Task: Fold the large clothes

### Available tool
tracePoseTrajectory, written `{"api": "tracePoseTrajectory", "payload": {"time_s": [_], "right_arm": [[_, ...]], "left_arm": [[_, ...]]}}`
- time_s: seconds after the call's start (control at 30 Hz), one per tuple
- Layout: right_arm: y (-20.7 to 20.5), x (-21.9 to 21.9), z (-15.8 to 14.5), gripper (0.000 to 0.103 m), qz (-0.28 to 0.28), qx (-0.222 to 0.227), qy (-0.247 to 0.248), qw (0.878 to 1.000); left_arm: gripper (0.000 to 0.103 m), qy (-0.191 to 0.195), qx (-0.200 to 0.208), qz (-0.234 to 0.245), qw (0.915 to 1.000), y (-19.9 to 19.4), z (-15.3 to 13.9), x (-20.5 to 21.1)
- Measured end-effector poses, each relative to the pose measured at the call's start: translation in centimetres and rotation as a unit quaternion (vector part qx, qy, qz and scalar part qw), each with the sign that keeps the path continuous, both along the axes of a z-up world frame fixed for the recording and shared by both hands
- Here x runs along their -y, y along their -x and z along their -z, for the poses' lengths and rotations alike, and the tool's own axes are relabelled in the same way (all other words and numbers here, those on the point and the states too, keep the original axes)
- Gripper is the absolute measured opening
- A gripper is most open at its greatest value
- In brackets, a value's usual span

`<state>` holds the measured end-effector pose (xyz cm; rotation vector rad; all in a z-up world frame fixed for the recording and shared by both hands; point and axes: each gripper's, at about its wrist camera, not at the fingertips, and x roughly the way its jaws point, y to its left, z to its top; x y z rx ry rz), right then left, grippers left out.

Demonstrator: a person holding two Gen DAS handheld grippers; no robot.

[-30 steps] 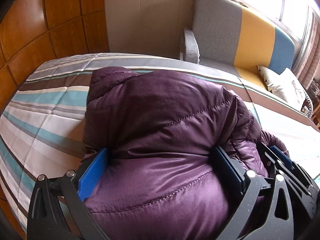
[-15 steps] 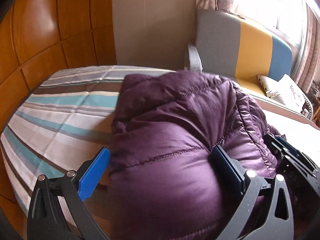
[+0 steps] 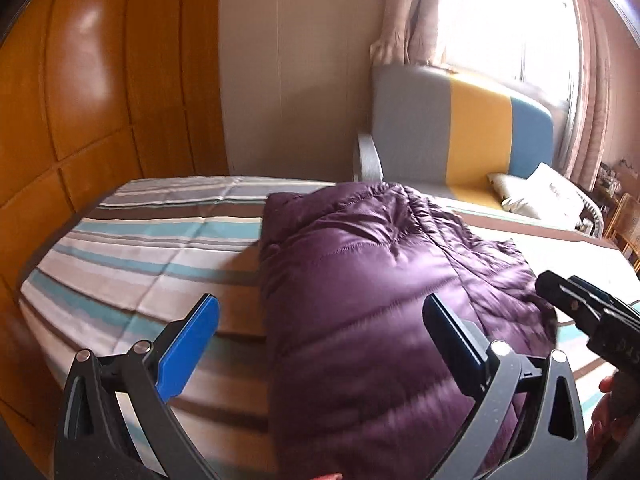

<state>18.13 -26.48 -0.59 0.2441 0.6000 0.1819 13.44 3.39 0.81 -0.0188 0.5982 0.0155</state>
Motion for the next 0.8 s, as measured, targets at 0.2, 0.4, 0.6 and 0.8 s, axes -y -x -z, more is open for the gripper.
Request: {"api": "tracePoseTrajectory", "payload": {"time_s": [0.2, 0.4, 0.6, 0.8], "right_arm": [[5.4, -0.4, -0.3, 0.098, -0.007, -0.008, 0.031, 0.999], [10.5, -0.2, -0.6, 0.100, 0.012, -0.019, 0.027, 0.999], [13.6, -1.3, -0.6, 0.100, 0.018, -0.011, 0.052, 0.998], [14.7, -2.1, -0.6, 0.100, 0.027, -0.008, 0.074, 0.997]], "left_arm": [[0.101, 0.007, -0.005, -0.013, 0.9999, 5.6, -1.0, -0.8], [0.101, -0.017, -0.005, -0.039, 0.9991, 10.3, -1.2, -0.7], [0.101, 0.002, -0.007, -0.029, 0.9995, 14.0, -0.7, -0.8], [0.101, 0.007, -0.008, -0.036, 0.9993, 14.6, -0.8, -1.1]]}}
